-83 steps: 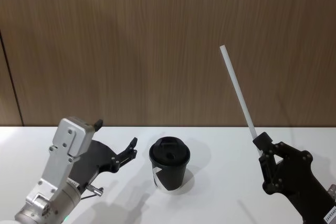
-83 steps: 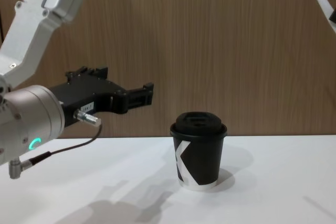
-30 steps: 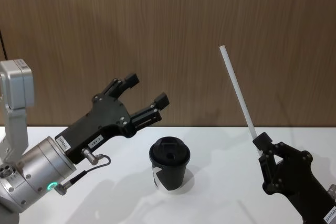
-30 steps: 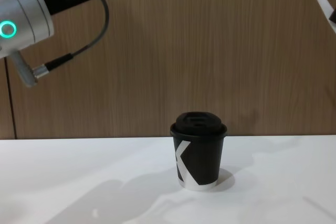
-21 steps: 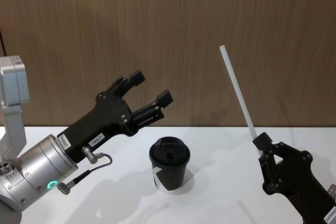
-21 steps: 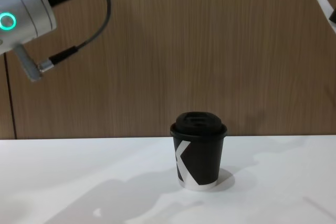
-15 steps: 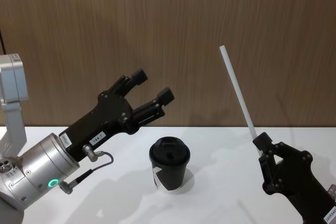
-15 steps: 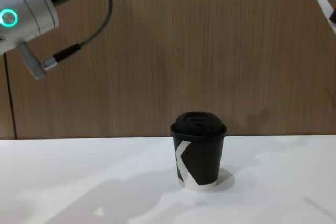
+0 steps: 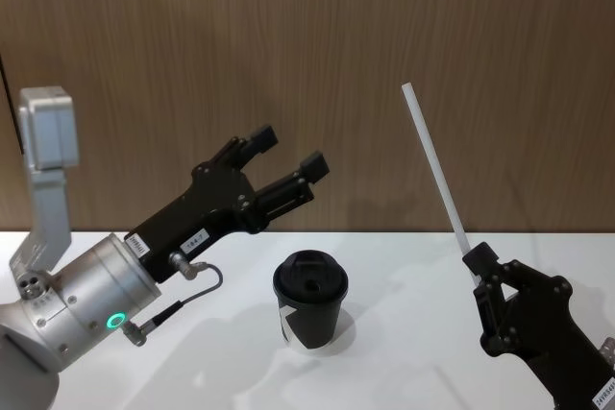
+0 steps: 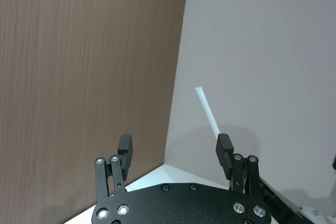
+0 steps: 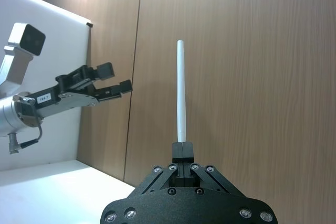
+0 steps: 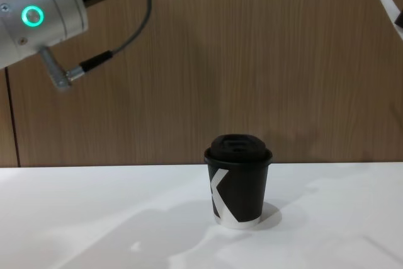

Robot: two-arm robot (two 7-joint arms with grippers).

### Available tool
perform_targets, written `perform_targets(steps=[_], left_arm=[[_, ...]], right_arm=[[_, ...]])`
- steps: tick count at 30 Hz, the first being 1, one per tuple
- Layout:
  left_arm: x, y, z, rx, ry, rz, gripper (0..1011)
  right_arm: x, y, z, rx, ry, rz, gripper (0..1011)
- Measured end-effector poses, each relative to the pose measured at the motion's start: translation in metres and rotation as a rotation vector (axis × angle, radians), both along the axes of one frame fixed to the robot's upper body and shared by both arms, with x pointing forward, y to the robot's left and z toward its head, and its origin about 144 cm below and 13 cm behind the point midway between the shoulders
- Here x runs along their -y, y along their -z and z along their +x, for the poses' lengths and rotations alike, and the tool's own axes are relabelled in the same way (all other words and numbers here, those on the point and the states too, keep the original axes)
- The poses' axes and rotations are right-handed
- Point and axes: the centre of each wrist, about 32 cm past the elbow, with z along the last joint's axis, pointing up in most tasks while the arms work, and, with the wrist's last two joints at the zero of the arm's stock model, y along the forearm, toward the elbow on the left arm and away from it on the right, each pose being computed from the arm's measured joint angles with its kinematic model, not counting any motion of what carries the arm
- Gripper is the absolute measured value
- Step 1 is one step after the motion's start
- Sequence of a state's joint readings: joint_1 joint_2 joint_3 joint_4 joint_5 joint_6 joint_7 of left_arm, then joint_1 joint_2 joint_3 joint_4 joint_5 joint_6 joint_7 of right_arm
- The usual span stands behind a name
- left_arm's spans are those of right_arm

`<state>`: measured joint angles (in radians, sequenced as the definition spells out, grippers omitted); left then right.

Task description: Pick up the straw with one hand, pass it to the other hand, and insert it into the cup.

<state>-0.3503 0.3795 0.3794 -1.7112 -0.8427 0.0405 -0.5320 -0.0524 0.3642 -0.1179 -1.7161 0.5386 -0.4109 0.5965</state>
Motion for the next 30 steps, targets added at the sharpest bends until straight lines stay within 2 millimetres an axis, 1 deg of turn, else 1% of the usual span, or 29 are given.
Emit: perform_targets(steps=[7,16,30], left_arm=[[0.008,-0.006,0.003,-0.017,-0.016,0.027,1003],[0.018,-0.012,0.010,-0.039,0.006,0.030,1003],[0.036,-0.013,0.023,-0.084,0.079,0.003,1003]], right_arm=[[0.000,0.000,0.000,0.000,0.000,0.000,0],[0.000,0.000,0.000,0.000,0.000,0.000,0],[0.000,0.000,0.000,0.000,0.000,0.000,0]])
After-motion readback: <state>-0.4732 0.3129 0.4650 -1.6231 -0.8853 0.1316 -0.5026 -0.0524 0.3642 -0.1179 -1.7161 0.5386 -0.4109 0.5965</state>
